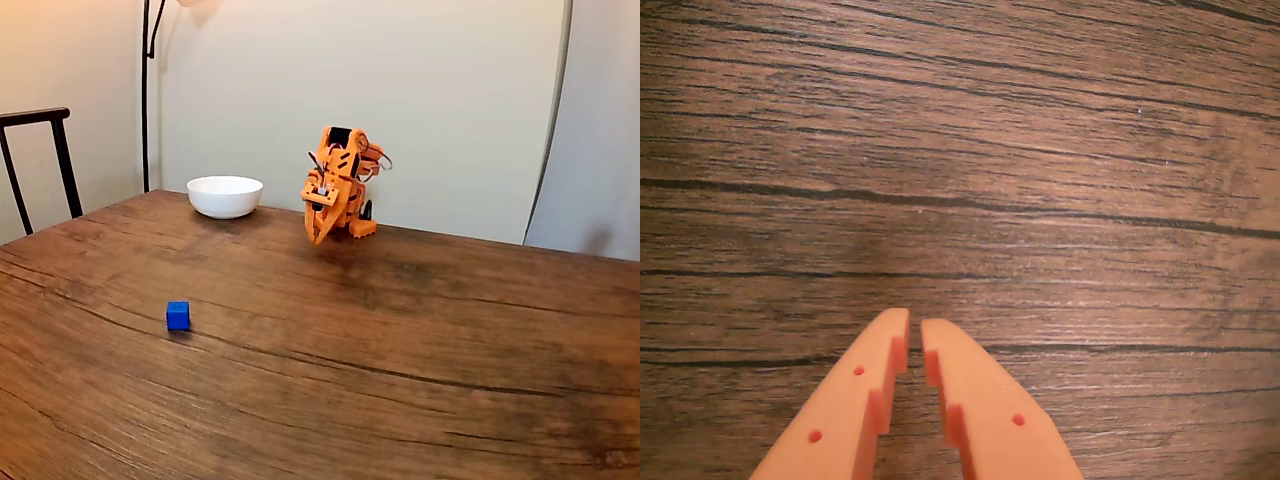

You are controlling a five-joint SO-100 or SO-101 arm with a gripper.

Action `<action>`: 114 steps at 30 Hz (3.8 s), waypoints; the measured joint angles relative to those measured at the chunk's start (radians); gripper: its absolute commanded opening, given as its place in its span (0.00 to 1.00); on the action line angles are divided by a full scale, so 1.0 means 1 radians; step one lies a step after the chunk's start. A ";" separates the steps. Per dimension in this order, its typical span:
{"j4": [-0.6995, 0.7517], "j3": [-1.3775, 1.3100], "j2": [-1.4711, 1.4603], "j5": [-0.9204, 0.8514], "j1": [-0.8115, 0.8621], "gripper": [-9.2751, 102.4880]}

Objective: Grasp the cube and drop it in the bowl

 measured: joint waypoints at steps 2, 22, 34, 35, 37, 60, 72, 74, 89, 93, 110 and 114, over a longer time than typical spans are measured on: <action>0.000 0.000 0.000 0.000 0.000 0.08; 0.000 0.000 0.000 0.000 0.003 0.09; -0.101 0.000 -0.014 -0.002 -0.026 0.08; -0.118 0.000 -0.014 0.002 -0.028 0.08; -0.158 -0.005 -0.014 -0.002 -0.017 0.08; -0.344 -0.393 -0.006 -0.092 0.146 0.08; -0.449 -0.488 -0.052 -0.166 0.287 0.08; -0.492 -0.499 -0.118 -0.173 0.282 0.08; -0.601 -1.075 -1.005 -0.173 0.216 0.08; -0.601 -1.218 -1.206 -0.178 0.172 0.08; -0.607 -1.575 -1.735 -0.364 0.006 0.32; -0.617 -1.671 -1.871 -0.403 -0.021 0.44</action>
